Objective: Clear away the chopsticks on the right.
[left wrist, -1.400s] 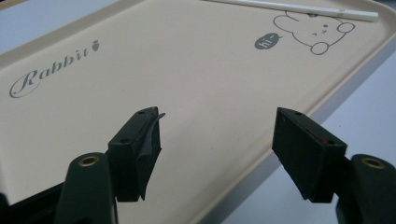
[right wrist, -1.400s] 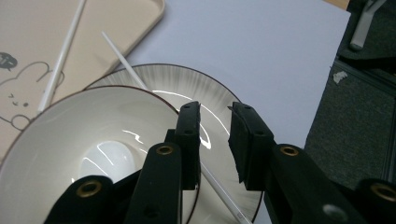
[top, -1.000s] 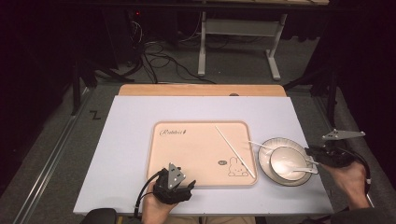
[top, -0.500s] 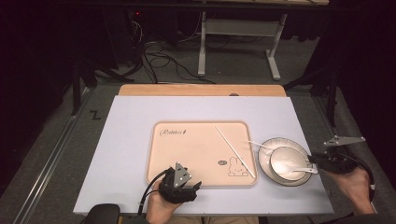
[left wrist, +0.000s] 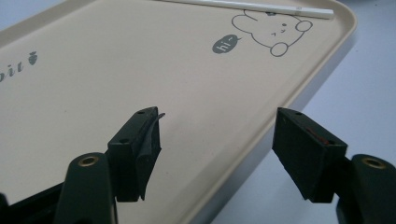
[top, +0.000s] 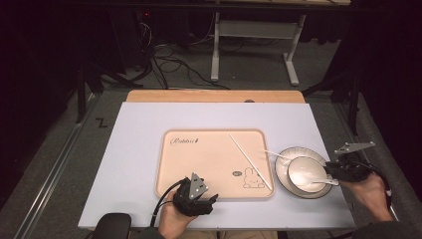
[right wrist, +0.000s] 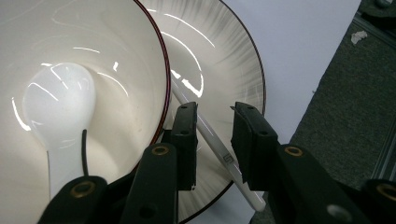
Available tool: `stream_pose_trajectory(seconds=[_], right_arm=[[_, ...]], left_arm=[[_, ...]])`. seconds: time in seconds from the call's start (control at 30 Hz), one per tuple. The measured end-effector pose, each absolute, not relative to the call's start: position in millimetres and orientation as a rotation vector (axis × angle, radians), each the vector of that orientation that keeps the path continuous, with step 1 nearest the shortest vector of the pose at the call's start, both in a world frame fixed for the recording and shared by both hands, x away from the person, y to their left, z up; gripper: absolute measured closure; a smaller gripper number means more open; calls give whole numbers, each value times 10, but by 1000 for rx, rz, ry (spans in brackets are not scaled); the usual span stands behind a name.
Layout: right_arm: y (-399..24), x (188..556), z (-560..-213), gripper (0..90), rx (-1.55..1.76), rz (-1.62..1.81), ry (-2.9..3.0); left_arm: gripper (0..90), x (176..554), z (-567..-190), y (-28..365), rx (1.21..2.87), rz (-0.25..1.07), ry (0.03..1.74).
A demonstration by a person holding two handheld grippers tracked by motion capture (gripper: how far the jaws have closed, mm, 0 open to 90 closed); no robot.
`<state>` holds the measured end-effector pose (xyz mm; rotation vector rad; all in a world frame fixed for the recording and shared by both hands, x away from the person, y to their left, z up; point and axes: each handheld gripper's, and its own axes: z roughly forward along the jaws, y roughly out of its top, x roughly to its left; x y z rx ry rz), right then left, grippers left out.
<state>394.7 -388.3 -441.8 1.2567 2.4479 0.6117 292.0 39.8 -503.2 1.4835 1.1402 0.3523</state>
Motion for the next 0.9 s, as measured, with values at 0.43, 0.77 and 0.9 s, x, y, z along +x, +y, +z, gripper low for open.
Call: stream_pose_trajectory(seconds=[0.43,0.77,0.9], right_arm=[[-3854,4026,-4466,695,1251,558,2481],[-3828,4085,-4486,701,1245,544,2496],[-3811,4105,-4494,717,1236,530,2504]], left_arm=[[326,2912,-5056,376,1499,357,1135],[328,2910,-5053,376,1493,358,1137],[328,2909,-5050,380,1494,363,1135]])
